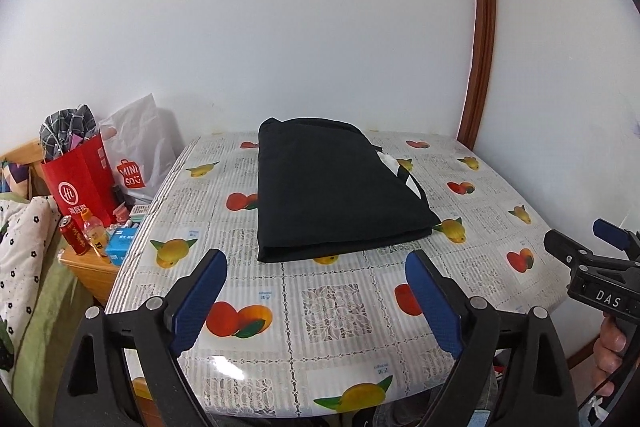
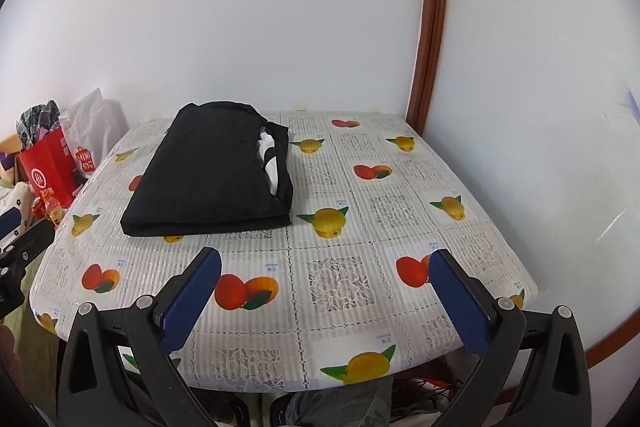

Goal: Fold large clothes

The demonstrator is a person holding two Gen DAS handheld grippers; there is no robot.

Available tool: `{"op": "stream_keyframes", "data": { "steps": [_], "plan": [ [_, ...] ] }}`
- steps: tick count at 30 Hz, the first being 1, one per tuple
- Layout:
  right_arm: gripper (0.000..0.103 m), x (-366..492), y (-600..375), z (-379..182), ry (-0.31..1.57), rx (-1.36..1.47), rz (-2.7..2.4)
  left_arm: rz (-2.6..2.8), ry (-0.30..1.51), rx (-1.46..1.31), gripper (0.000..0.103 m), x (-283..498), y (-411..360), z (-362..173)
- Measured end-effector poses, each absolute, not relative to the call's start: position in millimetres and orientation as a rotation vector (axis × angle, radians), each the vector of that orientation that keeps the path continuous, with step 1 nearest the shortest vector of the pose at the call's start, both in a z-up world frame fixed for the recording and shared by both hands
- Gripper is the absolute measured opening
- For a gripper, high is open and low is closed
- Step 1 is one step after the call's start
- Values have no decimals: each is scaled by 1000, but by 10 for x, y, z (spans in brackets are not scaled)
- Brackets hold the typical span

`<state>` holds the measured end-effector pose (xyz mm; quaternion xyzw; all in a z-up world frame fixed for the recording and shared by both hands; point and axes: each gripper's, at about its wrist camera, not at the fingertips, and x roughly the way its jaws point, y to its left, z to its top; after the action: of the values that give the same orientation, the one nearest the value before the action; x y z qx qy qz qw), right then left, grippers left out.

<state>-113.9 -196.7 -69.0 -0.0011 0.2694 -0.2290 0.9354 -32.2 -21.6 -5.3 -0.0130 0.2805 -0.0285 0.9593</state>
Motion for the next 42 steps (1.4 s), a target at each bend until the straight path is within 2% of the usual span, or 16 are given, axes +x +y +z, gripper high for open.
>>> {"op": "stream_keyframes", "data": {
  "steps": [42],
  "plan": [
    [102,-1220,-1977,-677,544,15,-484,-50,570,-43,91,-358,-212,-29]
  ]
}}
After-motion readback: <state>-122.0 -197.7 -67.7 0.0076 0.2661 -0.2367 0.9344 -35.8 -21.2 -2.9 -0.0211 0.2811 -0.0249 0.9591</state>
